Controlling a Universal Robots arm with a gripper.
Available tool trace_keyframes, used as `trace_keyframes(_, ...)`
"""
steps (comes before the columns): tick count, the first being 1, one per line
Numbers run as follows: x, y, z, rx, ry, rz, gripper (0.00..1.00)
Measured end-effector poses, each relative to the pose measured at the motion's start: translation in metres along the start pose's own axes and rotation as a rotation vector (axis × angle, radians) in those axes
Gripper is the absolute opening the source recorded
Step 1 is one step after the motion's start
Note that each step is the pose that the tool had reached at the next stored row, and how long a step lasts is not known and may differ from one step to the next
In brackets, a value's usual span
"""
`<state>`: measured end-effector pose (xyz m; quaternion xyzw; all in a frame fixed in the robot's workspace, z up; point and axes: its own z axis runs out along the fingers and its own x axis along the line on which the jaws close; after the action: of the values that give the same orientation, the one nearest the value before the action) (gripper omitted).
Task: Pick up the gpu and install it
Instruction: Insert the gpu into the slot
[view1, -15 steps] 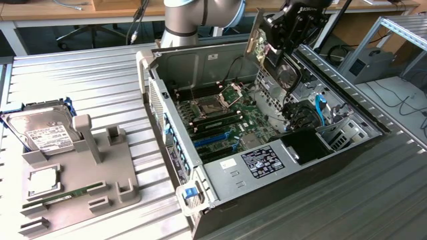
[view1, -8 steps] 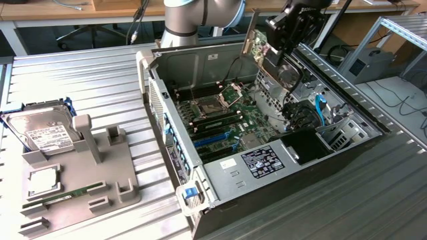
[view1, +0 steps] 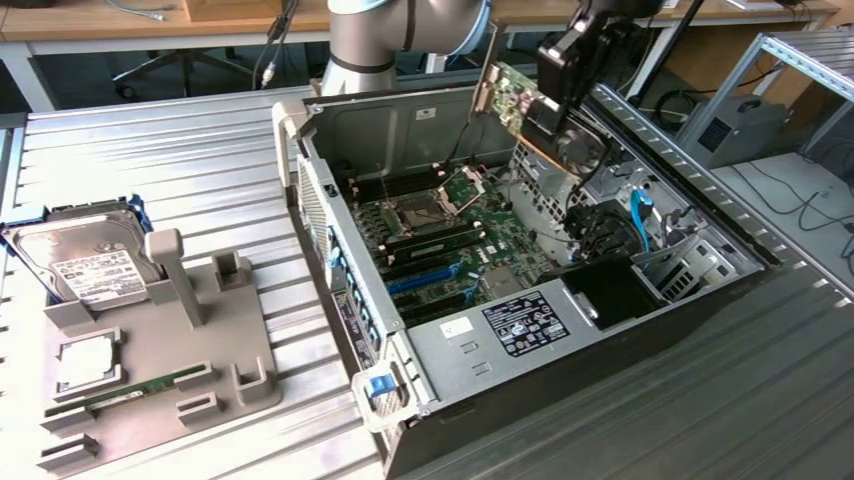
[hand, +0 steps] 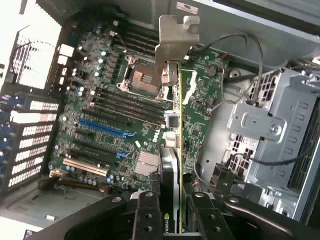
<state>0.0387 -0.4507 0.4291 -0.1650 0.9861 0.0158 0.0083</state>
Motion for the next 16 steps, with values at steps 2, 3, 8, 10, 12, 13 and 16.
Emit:
trace_keyframes(2, 0.0, 0.0, 0.0002, -0.0007, 0.0009, -0.032, 0.27)
trace_keyframes(3, 0.0, 0.0001, 0.0003, -0.001, 0.0014, -0.05, 0.27)
trace_keyframes(8, -0.0001, 0.0004, 0.0008, -0.0032, 0.0044, -0.153, 0.27)
trace_keyframes(10, -0.0002, 0.0007, 0.0011, -0.0041, 0.0056, -0.198, 0.27)
trace_keyframes(12, -0.0003, 0.0009, 0.0013, -0.0048, 0.0067, -0.234, 0.27)
trace_keyframes(13, -0.0003, 0.001, 0.0013, -0.0051, 0.007, -0.246, 0.27)
trace_keyframes(16, -0.0004, 0.0012, 0.0014, -0.0059, 0.0081, -0.286, 0.27)
